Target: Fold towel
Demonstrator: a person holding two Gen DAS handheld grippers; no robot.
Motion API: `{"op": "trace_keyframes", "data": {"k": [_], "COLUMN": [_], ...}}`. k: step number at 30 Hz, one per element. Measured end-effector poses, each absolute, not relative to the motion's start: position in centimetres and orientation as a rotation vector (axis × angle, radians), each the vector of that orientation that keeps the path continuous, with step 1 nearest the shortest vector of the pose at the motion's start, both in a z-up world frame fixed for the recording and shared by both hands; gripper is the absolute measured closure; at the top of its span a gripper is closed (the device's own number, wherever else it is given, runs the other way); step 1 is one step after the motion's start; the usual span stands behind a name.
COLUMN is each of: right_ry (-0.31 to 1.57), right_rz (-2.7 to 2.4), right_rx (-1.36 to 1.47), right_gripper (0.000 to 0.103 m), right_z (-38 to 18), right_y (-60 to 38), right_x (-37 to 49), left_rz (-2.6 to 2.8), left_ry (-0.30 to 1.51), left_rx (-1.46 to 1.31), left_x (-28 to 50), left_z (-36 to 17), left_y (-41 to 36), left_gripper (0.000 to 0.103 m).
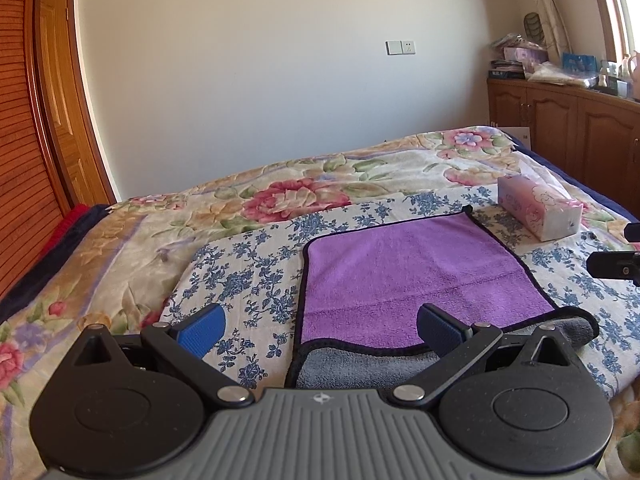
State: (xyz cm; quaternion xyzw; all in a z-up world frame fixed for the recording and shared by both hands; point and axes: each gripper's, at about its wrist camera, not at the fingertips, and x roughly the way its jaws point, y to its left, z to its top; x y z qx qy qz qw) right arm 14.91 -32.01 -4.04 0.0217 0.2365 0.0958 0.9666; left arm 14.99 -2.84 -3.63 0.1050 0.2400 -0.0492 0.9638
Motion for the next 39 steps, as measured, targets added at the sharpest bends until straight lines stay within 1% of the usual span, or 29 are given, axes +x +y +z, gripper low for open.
{"op": "trace_keyframes", "data": {"k": [12, 14, 18, 20, 26, 32, 33, 34, 35, 36, 39], "right_ry": [0.531, 0.539, 0.557, 0.565, 0.593, 0.625, 0.632, 0.641, 0.652, 0.665, 0.702], "right_rz": [0.202, 0.204, 0.206, 0.208, 0.209, 0.221, 0.223, 0.227, 0.231, 0.233, 0.243], "right_rx": [0.005, 0.001, -0.006, -0.006, -0.008, 0.004, 0.005, 0.005, 0.005, 0.005, 0.016], "right_gripper": [0.000, 0.000, 0.000, 0.000, 0.000, 0.000, 0.000, 0.002, 0.005, 0.011, 0.013], "right_z": [-5.4, -5.7, -6.2, -6.4, -6.9, -7.2, -7.3, -7.4, -7.5, -7.6, -8.0], "right_y": [-31.6, -31.6, -31.5, -31.5, -31.5, -31.6, -31.6, -31.5, -31.5, -31.4, -31.6], "right_x": [16.5, 16.8, 17.4, 17.6, 18.1, 18.4, 18.5, 18.5, 18.6, 18.7, 19.0], "left_rz": [-0.111, -0.112, -0.124, -0.133, -0.162, -0.196, -0.202, -0.207, -0.210, -0.214, -0.212], "left_ry": [0.529, 0.539, 0.567, 0.583, 0.631, 0.674, 0.681, 0.688, 0.697, 0.700, 0.704], "left_rx": [0.169, 0.154, 0.131, 0.124, 0.082, 0.084, 0.084, 0.086, 0.087, 0.085, 0.076], "left_x": [17.9, 18.3, 19.4, 19.9, 21.2, 21.7, 21.8, 21.9, 22.0, 22.1, 22.3], "left_z": [-5.3, -5.5, -6.1, -6.4, -7.1, -7.8, -7.9, -8.0, -8.1, -8.1, -8.3], "left_y": [-1.7, -1.4, -1.0, -0.8, -0.2, -0.4, -0.4, -0.5, -0.5, -0.5, -0.1], "left_gripper": [0.000, 0.001, 0.010, 0.011, 0.021, 0.036, 0.039, 0.043, 0.045, 0.047, 0.048]}}
